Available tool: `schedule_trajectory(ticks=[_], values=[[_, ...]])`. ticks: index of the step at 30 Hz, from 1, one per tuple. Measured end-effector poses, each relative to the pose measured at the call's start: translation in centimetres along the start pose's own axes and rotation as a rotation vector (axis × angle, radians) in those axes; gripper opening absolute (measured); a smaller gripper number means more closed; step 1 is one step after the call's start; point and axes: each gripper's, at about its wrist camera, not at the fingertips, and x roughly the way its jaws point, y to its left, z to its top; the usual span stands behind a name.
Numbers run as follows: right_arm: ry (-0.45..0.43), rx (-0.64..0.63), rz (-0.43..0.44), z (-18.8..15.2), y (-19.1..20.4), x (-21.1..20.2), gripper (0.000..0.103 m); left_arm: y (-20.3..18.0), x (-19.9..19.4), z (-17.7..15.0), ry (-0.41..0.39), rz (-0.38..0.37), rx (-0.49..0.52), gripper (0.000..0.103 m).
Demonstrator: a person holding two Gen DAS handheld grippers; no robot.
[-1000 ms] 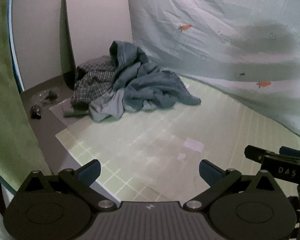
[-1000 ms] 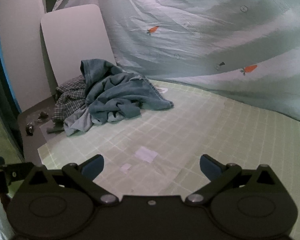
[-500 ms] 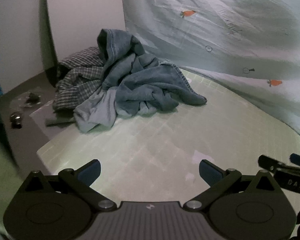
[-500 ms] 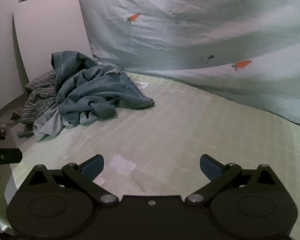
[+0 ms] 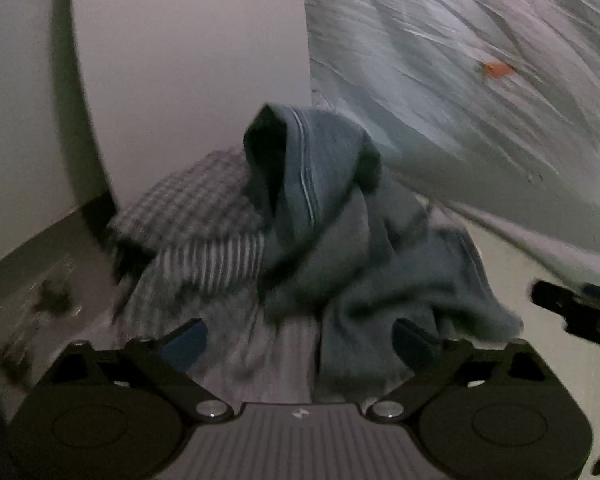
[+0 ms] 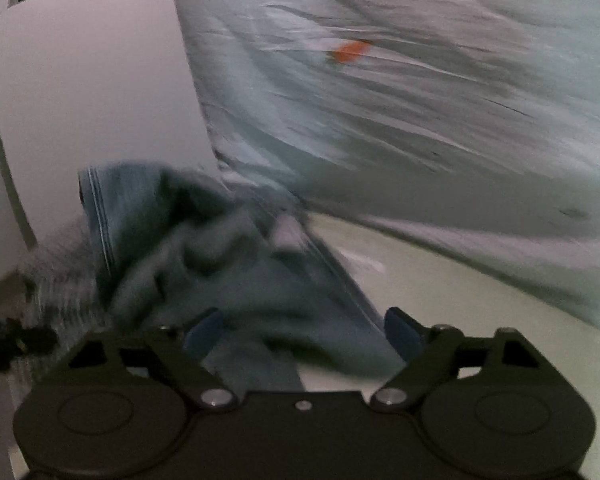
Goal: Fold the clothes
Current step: 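Reach both grippers into the heap and grasp the blue jeans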
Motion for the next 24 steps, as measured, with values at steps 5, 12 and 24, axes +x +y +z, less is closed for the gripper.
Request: schedule_trajectory(ticks=[5,12,24], values=[[0.034,0.048,0.102,5.5,2.4,9.5,0.057,1.4,6.1,4.9,0.001,-0.054,-0.041,0.073],[0.181,0.085,0.139,6.3,3.7,19.3,0.056,1.3,11.9,7.5,0.028,-0.115,-0.068,0.049],[-0.007,0.183,0.198,6.5,1.7,11.3,0.006,-0.5,9.1,8.3,-0.056,-0.200,-0.128,0.008]])
